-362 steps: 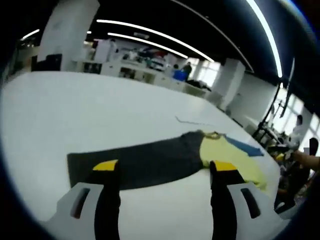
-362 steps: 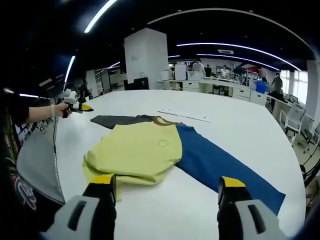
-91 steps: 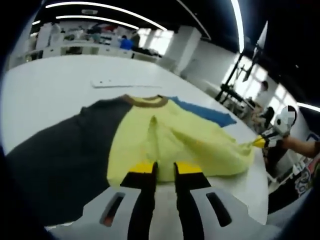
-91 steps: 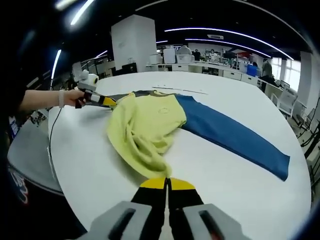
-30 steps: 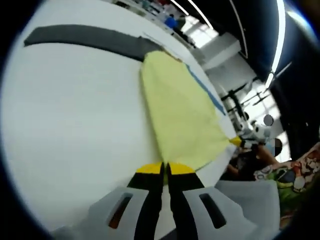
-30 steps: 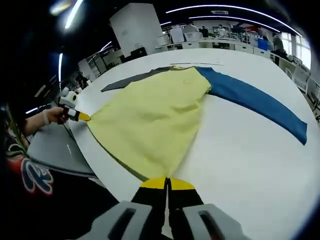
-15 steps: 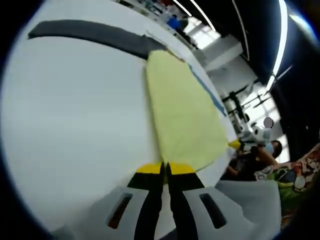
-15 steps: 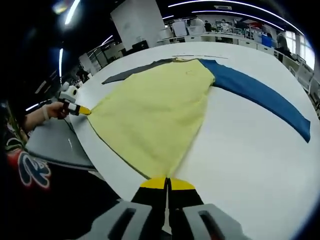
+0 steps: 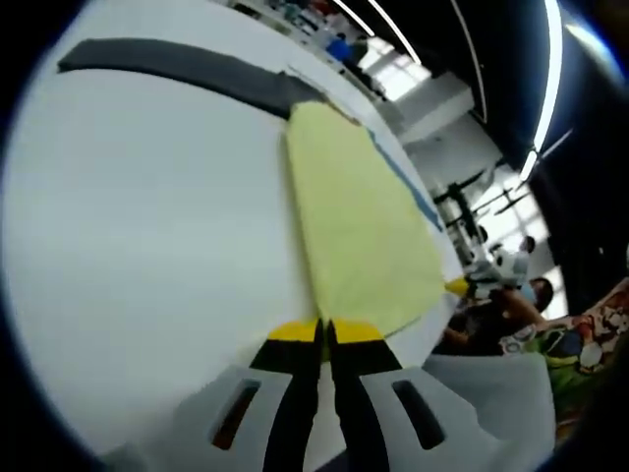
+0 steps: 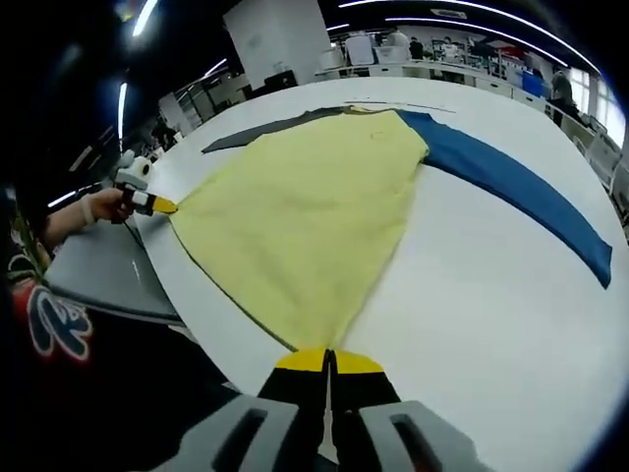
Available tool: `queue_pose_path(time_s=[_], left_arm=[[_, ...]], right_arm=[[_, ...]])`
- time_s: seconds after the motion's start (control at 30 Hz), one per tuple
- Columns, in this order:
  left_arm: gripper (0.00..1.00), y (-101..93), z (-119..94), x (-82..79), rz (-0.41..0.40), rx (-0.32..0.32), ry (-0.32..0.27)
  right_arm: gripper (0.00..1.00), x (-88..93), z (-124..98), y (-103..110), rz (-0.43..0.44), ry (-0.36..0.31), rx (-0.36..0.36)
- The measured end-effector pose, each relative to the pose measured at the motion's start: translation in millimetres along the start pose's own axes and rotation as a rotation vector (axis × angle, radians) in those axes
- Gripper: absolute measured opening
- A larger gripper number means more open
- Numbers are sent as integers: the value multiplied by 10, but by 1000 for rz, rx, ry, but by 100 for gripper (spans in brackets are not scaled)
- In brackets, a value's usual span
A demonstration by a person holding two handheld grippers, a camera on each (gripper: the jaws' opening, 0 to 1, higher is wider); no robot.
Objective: Fold the garment on the visible template until the final outline fits inside the template.
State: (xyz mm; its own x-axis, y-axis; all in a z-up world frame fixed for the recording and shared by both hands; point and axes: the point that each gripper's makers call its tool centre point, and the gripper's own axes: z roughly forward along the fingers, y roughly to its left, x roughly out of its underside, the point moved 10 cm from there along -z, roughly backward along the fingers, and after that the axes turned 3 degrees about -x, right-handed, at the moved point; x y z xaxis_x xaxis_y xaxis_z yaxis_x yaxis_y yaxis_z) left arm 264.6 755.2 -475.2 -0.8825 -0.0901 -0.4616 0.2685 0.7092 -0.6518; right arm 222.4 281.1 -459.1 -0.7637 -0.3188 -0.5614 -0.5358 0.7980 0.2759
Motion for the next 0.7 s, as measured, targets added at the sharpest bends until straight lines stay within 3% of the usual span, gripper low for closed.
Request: queue_pose_path(time_s=[0.2, 0.33, 0.4, 0.47, 0.57, 0.7], left_arm=[[0, 29, 0, 13, -21, 12, -10], [1, 14, -4, 5, 43, 16, -17], [1, -13, -31, -6, 70, 22, -29], [3, -28, -66, -34, 102, 21, -52], [18, -15, -118, -154, 170, -7, -137], [51, -64, -150, -281, 306, -46, -217]], right_arm=[[0, 5, 5, -8, 3, 4, -8], [0, 15, 4, 5, -35, 4, -33], [4, 14, -15, -6, -33, -18, -10], [14, -2, -47, 6, -15, -56, -34], [35, -41, -87, -6, -12, -119, -27], [52, -89, -115, -58, -25, -178, 3]])
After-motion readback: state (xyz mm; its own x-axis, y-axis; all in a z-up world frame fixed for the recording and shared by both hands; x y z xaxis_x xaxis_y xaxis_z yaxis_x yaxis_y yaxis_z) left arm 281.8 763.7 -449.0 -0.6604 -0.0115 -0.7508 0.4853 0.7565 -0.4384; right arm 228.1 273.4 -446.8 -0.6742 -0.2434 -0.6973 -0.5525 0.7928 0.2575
